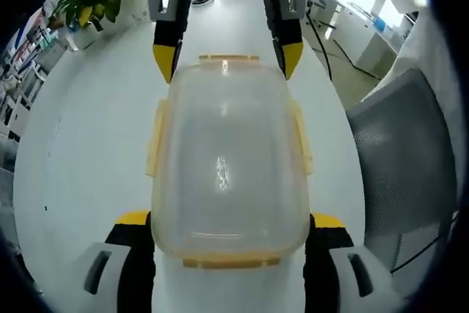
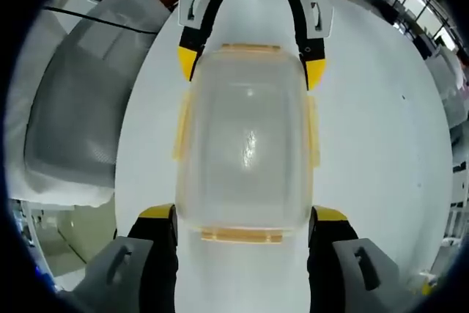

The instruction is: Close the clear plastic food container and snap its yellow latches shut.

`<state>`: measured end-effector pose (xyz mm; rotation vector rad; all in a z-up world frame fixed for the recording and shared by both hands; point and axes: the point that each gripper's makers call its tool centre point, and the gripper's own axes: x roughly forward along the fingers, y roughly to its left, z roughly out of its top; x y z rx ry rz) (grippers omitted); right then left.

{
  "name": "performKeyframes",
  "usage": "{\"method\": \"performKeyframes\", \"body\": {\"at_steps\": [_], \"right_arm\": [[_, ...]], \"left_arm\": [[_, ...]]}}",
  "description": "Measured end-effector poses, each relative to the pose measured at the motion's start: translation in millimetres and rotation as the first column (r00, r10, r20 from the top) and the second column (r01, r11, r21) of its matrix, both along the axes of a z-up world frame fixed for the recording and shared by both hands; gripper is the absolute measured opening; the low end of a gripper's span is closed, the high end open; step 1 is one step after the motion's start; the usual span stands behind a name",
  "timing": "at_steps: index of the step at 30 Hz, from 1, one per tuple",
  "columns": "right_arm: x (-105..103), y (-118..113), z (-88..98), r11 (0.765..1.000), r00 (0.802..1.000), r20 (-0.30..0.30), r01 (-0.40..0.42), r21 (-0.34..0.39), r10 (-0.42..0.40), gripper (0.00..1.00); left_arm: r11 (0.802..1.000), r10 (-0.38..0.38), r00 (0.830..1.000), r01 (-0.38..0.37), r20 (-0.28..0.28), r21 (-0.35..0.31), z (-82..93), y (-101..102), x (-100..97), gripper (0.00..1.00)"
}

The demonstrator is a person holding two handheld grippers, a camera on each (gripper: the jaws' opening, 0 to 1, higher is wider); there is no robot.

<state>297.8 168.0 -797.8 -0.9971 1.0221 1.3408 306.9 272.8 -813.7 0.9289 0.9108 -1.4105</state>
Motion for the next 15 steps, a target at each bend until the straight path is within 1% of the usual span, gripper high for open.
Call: {"method": "performKeyframes", "body": {"at_steps": [1,8,15], "right_arm": [[0,2,0.0,1.0,1.0,0.0,-0.001,0.0,0.001,0.69],[-6,37,-0.5,1.0,1.0,0.001,-0.019,0.02,0.019,0.69],[-12,63,-0.7,0.999,0.999,0.0,-0.037,0.032,0.037,0.69]], "left_arm": [[1.0,0.002,1.0,-0.002,0.002,0.0,0.1,3,-0.9,0.81],[0.999,0.02,1.0,-0.021,0.022,0.033,-1.0,38,-8.8,0.81],[0.999,0.047,0.998,-0.047,0.029,0.024,-0.2,65,-17.2,0.81]]}}
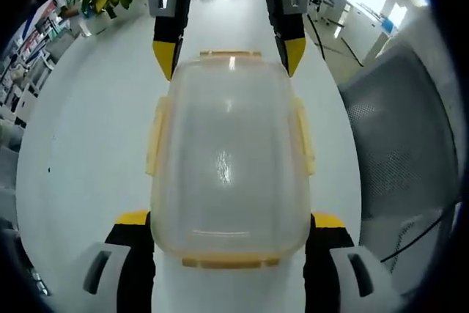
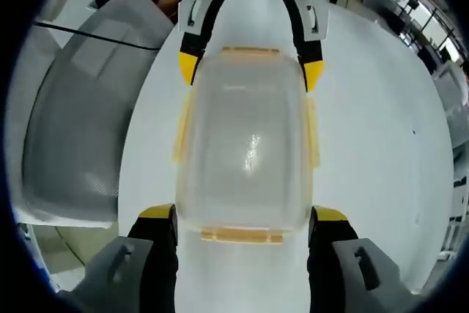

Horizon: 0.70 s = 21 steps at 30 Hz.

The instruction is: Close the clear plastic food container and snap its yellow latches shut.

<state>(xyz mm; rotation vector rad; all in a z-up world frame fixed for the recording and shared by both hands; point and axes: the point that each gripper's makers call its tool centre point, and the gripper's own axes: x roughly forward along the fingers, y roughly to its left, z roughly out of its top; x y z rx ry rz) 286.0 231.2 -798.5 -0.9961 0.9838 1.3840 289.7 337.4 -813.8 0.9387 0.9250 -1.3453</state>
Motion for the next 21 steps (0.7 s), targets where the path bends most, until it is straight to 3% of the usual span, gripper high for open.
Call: {"method": "performKeyframes", "body": {"at_steps": [11,21], "right_arm": [[-7,21,0.3,1.0,1.0,-0.005,0.007,0.027,-0.007,0.69],[-7,22,-0.5,1.0,1.0,-0.019,0.01,0.014,-0.01,0.7]], "left_arm": [[1.0,0.005,1.0,-0.005,0.025,-0.003,1.6,21,-6.1,0.8],[1.0,-0.013,0.999,0.014,0.05,-0.019,2.4,20,-4.3,0.8]]}}
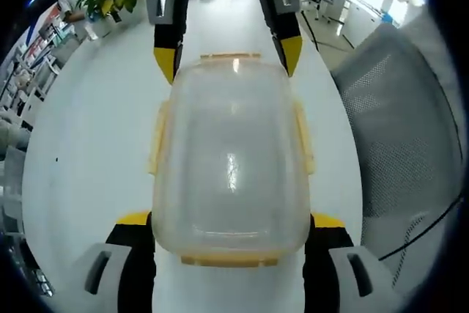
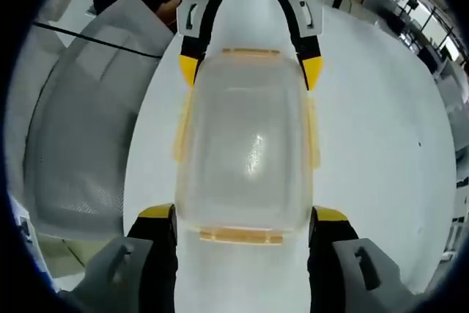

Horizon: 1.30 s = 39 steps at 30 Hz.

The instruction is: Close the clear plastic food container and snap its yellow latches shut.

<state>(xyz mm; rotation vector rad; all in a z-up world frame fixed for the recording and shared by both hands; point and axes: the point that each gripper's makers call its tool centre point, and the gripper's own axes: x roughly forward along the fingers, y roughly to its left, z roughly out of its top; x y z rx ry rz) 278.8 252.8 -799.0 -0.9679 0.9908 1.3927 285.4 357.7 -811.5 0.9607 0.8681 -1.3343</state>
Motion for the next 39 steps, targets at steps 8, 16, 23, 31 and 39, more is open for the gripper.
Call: {"method": "performKeyframes", "body": {"at_steps": [8,16,23,31,39], "right_arm": [[9,0,-0.7,1.0,1.0,-0.014,-0.003,0.003,0.003,0.7],[31,-3,-0.6,1.0,1.0,-0.009,0.005,-0.011,-0.005,0.7],[51,-4,-0.7,1.0,1.0,-0.009,-0.001,-0.016,0.001,0.7],[70,-2,-1.1,1.0,1.0,-0.009,0.007,-0.004,-0.007,0.7],[83,-2,-1.3,1.0,1.0,-0.01,0.008,0.0,-0.008,0.7]], "left_arm": [[1.0,-0.009,1.0,0.009,0.003,-0.006,0.4,0,9.5,0.8],[1.0,-0.023,0.999,0.023,0.023,-0.007,1.8,-4,33.5,0.79],[1.0,-0.016,1.0,0.017,0.024,-0.016,1.7,-5,51.6,0.79],[1.0,-0.028,0.999,0.028,0.028,0.004,0.7,-2,72.9,0.79],[0.999,-0.032,0.999,0.032,0.035,0.0,-0.1,-2,87.3,0.79]]}}
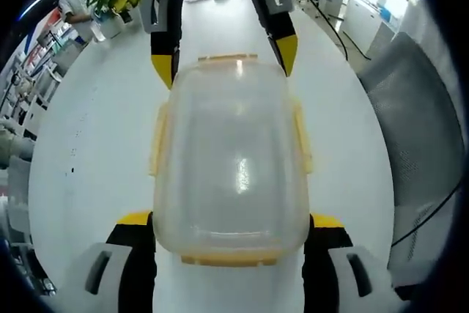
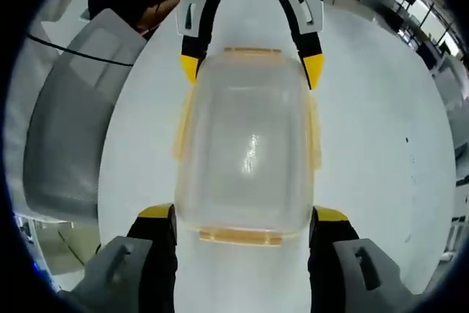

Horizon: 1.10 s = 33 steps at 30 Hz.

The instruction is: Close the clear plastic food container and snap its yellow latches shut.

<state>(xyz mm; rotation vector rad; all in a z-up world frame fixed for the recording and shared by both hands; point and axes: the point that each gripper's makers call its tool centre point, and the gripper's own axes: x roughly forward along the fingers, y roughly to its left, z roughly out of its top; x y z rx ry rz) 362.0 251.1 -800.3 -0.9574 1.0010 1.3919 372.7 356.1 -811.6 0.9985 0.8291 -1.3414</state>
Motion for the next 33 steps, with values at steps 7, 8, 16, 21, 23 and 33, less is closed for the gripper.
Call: {"method": "performKeyframes", "body": {"at_steps": [7,8,16,21,23,33], "right_arm": [[9,2,0.0,1.0,1.0,0.0,-0.002,0.003,0.002,0.7],[10,2,0.0,1.0,1.0,0.0,-0.002,0.003,0.002,0.7],[14,1,-0.5,1.0,1.0,0.001,-0.003,-0.001,0.003,0.71],[14,1,-0.8,1.0,1.0,0.0,-0.002,-0.007,0.002,0.71],[15,1,-0.9,1.0,1.0,0.001,-0.001,-0.008,0.001,0.71],[14,1,-0.3,1.0,1.0,0.01,0.01,-0.001,-0.01,0.71]], "left_arm": [[1.0,-0.003,1.0,0.003,0.005,0.007,-0.4,1,7.4,0.8],[1.0,-0.002,1.0,0.002,0.006,0.008,-0.5,1,8.6,0.8],[1.0,-0.002,1.0,0.002,0.011,0.009,-0.9,2,13.3,0.79],[1.0,-0.003,1.0,0.003,0.01,0.008,-1.2,2,14.9,0.8],[1.0,-0.003,1.0,0.003,0.011,0.008,-1.4,2,15.5,0.8],[1.0,0.003,1.0,-0.003,0.023,0.012,-0.5,4,17.0,0.78]]}}
